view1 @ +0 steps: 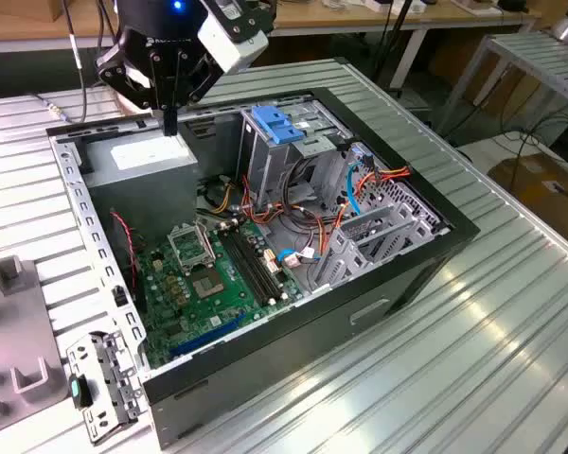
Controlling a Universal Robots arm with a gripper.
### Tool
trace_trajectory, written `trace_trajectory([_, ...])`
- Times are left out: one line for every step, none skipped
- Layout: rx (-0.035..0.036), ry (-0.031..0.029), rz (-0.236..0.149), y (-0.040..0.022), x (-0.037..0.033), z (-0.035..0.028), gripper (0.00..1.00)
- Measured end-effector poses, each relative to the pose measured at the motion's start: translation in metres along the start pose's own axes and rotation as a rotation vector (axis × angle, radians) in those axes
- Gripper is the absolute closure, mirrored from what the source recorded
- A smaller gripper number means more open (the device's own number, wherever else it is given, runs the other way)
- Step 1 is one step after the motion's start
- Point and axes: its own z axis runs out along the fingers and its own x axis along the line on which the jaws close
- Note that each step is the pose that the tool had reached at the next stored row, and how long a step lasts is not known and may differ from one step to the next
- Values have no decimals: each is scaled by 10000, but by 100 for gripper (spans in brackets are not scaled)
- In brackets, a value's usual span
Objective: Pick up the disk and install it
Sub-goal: 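Reach for the disk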
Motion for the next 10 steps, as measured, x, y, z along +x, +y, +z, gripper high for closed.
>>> trace_trajectory([0, 0, 1, 0, 0, 0, 89])
trace_trajectory([0, 0, 1, 0, 0, 0, 89])
trace_trajectory([-1, -1, 0, 0, 0, 0, 89])
trace_trajectory([0, 0, 0, 0, 0, 0, 89])
trace_trajectory([0, 0, 0, 0, 0, 0, 89])
trace_trajectory([1, 0, 0, 0, 1, 0, 89])
trace_trajectory([-1, -1, 1, 0, 6, 1, 89])
trace_trajectory([0, 0, 0, -1, 8, 1, 89])
trace_trajectory([-1, 0, 1, -1, 11, 2, 89])
trace_trajectory([0, 1, 0, -1, 12, 2, 89])
